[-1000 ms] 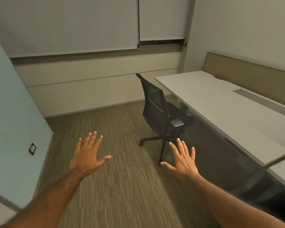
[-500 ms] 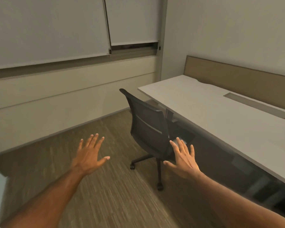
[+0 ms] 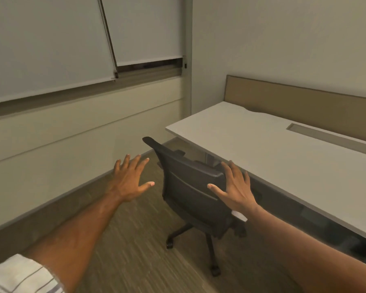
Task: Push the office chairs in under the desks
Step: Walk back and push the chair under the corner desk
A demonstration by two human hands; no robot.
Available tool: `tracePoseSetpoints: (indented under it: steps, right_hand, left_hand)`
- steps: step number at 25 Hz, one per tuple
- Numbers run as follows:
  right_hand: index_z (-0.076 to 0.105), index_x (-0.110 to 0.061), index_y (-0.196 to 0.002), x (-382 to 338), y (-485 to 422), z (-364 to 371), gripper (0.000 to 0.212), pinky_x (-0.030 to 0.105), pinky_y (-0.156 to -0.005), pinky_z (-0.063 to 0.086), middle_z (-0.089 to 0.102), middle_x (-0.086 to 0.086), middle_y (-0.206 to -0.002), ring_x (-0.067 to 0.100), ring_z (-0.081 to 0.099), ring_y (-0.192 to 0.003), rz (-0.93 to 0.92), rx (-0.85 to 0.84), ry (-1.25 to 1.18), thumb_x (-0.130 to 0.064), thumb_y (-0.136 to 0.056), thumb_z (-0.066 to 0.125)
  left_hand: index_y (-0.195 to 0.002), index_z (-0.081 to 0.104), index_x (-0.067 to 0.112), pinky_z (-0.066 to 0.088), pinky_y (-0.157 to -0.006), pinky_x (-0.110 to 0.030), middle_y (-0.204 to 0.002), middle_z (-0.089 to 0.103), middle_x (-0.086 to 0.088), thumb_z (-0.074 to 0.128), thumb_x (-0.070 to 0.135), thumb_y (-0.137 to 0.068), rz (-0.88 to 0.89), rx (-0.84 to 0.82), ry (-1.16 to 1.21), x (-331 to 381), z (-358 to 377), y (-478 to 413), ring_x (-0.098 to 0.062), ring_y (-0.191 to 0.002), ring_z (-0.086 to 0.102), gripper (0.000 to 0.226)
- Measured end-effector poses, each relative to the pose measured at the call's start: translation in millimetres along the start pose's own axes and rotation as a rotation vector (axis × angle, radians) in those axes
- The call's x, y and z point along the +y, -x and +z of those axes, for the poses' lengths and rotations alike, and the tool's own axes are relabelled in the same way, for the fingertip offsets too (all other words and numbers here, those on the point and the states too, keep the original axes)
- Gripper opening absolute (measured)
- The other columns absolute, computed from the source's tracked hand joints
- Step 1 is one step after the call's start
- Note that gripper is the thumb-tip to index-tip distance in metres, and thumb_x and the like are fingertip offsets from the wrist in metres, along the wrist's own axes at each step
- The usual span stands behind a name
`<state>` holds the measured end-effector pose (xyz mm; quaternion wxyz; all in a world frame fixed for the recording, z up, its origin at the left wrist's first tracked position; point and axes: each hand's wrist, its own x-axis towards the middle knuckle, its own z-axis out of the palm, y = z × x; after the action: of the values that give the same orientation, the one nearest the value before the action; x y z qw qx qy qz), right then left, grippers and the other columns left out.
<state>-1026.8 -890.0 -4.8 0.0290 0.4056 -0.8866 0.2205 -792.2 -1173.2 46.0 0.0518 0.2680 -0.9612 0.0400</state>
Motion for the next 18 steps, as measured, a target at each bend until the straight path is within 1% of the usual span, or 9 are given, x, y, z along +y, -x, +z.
tracePoseSetpoints:
  steps: [4,7,9,11,13,15,16,17,18]
  right_hand:
    - [0.006,-0.034,-0.157,-14,-80,19,0.103,0.044,-0.117,-0.009,0.004,0.006,-0.171,0.028,0.008,-0.156,0.039,-0.011,-0.026,-0.097,-0.077,0.019]
    - [0.007,-0.032,-0.158,-24,-127,28,0.106,0.052,-0.122,0.004,0.01,0.007,-0.17,0.031,0.014,-0.155,0.108,-0.068,-0.029,-0.097,-0.076,0.023]
    - [0.014,-0.03,-0.158,-34,-138,39,0.106,0.058,-0.121,0.015,0.02,0.006,-0.167,0.031,0.022,-0.152,0.169,-0.145,-0.02,-0.096,-0.076,0.028]
    - [0.029,-0.027,-0.155,-42,-146,47,0.106,0.056,-0.114,0.03,0.038,0.006,-0.159,0.03,0.038,-0.144,0.242,-0.302,-0.015,-0.097,-0.075,0.029]
    - [0.053,-0.022,-0.139,-48,-148,50,0.116,0.045,-0.094,0.046,0.062,0.005,-0.137,0.025,0.059,-0.12,0.318,-0.403,0.018,-0.104,-0.065,0.019]
    - [0.069,-0.02,-0.108,-53,-141,51,0.12,0.037,-0.078,0.051,0.072,-0.001,-0.1,0.017,0.065,-0.09,0.364,-0.382,0.062,-0.11,-0.054,0.009]
    - [0.068,-0.021,-0.091,-57,-134,52,0.115,0.034,-0.071,0.05,0.07,-0.004,-0.083,0.014,0.064,-0.077,0.379,-0.353,0.081,-0.111,-0.052,0.008]
    - [0.063,-0.021,-0.079,-61,-128,52,0.108,0.032,-0.065,0.048,0.064,-0.005,-0.07,0.012,0.061,-0.068,0.386,-0.313,0.108,-0.111,-0.053,0.009]
    - [0.06,-0.021,-0.074,-65,-123,50,0.105,0.031,-0.061,0.045,0.06,-0.006,-0.063,0.012,0.059,-0.063,0.392,-0.275,0.139,-0.111,-0.054,0.011]
  left_hand:
    - [-0.163,0.013,0.027,0.007,-0.126,-0.057,-0.172,0.008,-0.006,0.046,0.072,-0.094,0.06,-0.02,0.061,-17,19,-82,-0.032,-0.158,0.002,0.089]
    - [-0.163,0.016,0.026,0.008,-0.126,-0.055,-0.172,0.01,-0.006,0.047,0.072,-0.094,0.118,-0.039,0.119,-28,32,-138,-0.027,-0.159,0.003,0.088]
    - [-0.163,0.018,0.026,0.009,-0.127,-0.053,-0.172,0.011,-0.006,0.045,0.075,-0.092,0.197,-0.069,0.107,-38,41,-169,-0.023,-0.159,0.004,0.091]
    - [-0.162,0.023,0.025,0.011,-0.128,-0.052,-0.171,0.016,-0.005,0.043,0.081,-0.089,0.253,-0.128,0.116,-53,50,-202,-0.021,-0.158,0.01,0.094]
    - [-0.16,0.029,0.025,0.012,-0.128,-0.051,-0.169,0.023,-0.004,0.04,0.085,-0.087,0.282,-0.193,0.129,-73,61,-231,-0.02,-0.157,0.014,0.095]
    - [-0.157,0.035,0.026,0.015,-0.127,-0.051,-0.165,0.032,-0.002,0.039,0.088,-0.084,0.372,-0.256,0.124,-91,70,-259,-0.019,-0.155,0.022,0.096]
    - [-0.153,0.04,0.026,0.02,-0.125,-0.05,-0.159,0.042,-0.001,0.038,0.093,-0.079,0.435,-0.277,0.118,-97,72,-271,-0.02,-0.15,0.031,0.1]
    - [-0.147,0.048,0.028,0.029,-0.12,-0.049,-0.148,0.052,0.001,0.033,0.099,-0.071,0.5,-0.284,0.12,-100,72,-282,-0.019,-0.14,0.044,0.105]
    - [-0.14,0.054,0.03,0.039,-0.112,-0.044,-0.135,0.06,0.004,0.028,0.105,-0.063,0.569,-0.279,0.131,-100,72,-293,-0.016,-0.125,0.053,0.111]
